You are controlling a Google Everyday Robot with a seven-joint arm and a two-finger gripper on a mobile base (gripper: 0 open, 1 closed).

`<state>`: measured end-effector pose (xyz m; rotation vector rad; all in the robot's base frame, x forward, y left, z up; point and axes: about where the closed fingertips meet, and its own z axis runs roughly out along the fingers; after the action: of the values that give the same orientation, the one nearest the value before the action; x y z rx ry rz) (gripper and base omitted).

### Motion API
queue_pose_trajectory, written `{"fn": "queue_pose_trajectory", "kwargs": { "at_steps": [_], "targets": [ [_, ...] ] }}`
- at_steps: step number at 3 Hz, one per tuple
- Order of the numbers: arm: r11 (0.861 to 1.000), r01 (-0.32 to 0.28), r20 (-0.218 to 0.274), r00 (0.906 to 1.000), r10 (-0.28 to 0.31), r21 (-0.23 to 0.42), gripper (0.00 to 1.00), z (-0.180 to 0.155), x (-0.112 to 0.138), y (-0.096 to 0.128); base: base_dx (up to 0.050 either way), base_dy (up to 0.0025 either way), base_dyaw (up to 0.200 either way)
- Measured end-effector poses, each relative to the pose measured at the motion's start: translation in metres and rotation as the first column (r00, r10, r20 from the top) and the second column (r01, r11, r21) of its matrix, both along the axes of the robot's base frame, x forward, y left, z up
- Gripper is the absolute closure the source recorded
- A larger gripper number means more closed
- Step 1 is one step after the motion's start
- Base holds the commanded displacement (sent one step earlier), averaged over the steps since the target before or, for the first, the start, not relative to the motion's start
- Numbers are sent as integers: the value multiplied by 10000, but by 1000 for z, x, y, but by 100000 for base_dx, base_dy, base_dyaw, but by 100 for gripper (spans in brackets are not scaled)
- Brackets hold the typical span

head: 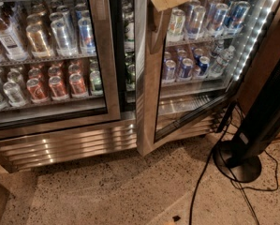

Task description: Open right fridge door

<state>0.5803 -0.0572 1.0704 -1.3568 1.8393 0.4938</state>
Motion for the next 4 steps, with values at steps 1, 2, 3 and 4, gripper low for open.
{"fn": "queue_pose_trajectory", "kwargs": {
  "at_steps": [1, 2, 3, 4],
  "targets": [
    [10000, 80, 37, 10000, -80, -59, 100, 3, -5, -3, 0, 0, 0],
    [9999, 148, 216, 9997, -146, -79, 100, 10, -14, -10, 0, 0, 0],
    [9999, 148, 216, 9997, -146, -79, 100, 10, -18, -9, 0, 0, 0],
    [9997, 165, 200, 9997, -161, -173, 100, 12, -25, -18, 0, 0, 0]
  ]
}}
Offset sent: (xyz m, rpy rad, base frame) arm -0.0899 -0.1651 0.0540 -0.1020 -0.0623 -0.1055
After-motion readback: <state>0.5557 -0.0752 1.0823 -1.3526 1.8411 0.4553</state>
